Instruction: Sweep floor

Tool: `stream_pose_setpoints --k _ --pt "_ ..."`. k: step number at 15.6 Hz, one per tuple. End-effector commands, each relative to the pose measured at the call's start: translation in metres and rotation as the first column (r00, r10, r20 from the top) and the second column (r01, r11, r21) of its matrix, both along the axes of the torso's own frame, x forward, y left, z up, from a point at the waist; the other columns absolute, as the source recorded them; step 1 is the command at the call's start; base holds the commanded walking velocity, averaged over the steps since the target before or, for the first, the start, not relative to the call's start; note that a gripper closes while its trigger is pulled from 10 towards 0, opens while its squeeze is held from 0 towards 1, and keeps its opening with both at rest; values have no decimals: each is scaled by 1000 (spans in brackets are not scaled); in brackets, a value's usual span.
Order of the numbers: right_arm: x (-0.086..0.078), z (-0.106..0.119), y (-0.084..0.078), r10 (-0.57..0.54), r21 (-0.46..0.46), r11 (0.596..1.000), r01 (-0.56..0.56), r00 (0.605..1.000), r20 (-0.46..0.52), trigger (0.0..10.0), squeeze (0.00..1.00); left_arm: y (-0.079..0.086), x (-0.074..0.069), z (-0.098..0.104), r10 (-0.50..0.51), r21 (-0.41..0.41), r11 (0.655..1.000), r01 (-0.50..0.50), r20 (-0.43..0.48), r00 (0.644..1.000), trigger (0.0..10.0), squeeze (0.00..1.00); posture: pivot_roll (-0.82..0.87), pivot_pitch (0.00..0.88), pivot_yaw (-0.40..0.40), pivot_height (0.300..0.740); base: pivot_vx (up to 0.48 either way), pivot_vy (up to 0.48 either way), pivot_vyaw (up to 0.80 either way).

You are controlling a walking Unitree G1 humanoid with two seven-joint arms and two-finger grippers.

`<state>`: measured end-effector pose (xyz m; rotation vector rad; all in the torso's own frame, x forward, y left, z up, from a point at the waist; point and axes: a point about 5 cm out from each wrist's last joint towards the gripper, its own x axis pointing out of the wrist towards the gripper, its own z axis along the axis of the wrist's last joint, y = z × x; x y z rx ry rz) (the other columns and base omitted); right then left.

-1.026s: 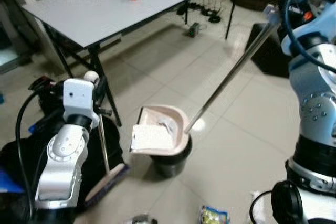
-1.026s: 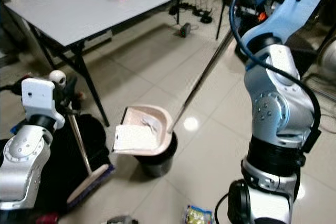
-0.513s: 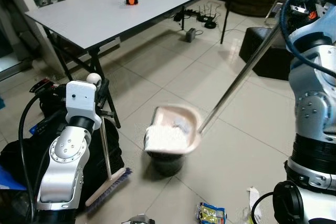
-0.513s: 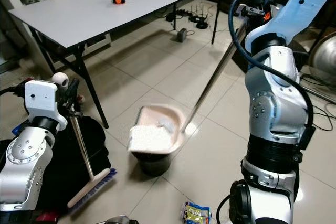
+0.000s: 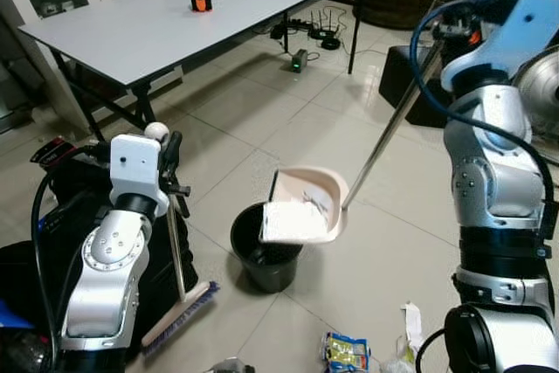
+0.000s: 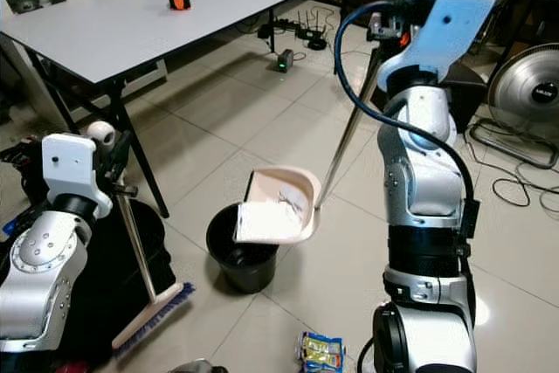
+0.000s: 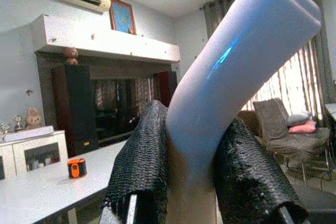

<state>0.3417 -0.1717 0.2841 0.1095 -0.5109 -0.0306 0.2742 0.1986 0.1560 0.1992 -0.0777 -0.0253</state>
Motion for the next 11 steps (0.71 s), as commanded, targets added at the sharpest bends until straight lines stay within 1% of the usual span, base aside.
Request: stream_pose_setpoints --k 1,2,4,5,7,8,9,10,11 --pt "-1 18 5 0 -6 1000 1 996 91 10000 0 0 -3 8 -7 13 1000 6 23 1000 10000 0 21 64 44 740 0 0 0" --pt "0 18 5 -2 -6 1000 3 996 94 10000 0 1 -5 8 -7 14 1000 6 23 1000 10000 0 22 69 45 740 0 0 0" --pt "6 17 13 20 -23 1000 -18 994 110 10000 0 3 -7 8 6 18 1000 -6 15 1000 10000 0 30 92 41 740 0 0 0" --pt "9 17 20 45 -37 998 -41 991 123 10000 0 4 -11 8 9 19 1000 -9 11 1000 10000 0 37 106 37 740 0 0 0" --pt "11 18 27 62 -41 998 -56 989 138 10000 0 6 -18 8 22 26 999 -22 0 1000 10000 0 48 133 35 740 0 0 0" --pt "11 18 27 62 -41 998 -56 989 138 10000 0 6 -18 8 22 26 999 -22 0 1000 10000 0 48 133 35 740 0 0 0" --pt "12 19 28 64 -33 998 -60 987 148 10000 0 8 -23 9 28 26 999 -28 1 1000 10000 0 68 173 35 740 0 0 0" --pt "13 19 28 65 -30 998 -61 986 154 10000 0 8 -25 10 30 26 999 -30 2 1000 10000 0 68 173 35 740 0 0 0" --pt "15 21 30 70 -29 997 -66 984 161 10000 0 11 -28 12 46 22 999 -46 2 999 10000 0 75 203 33 740 0 0 0"
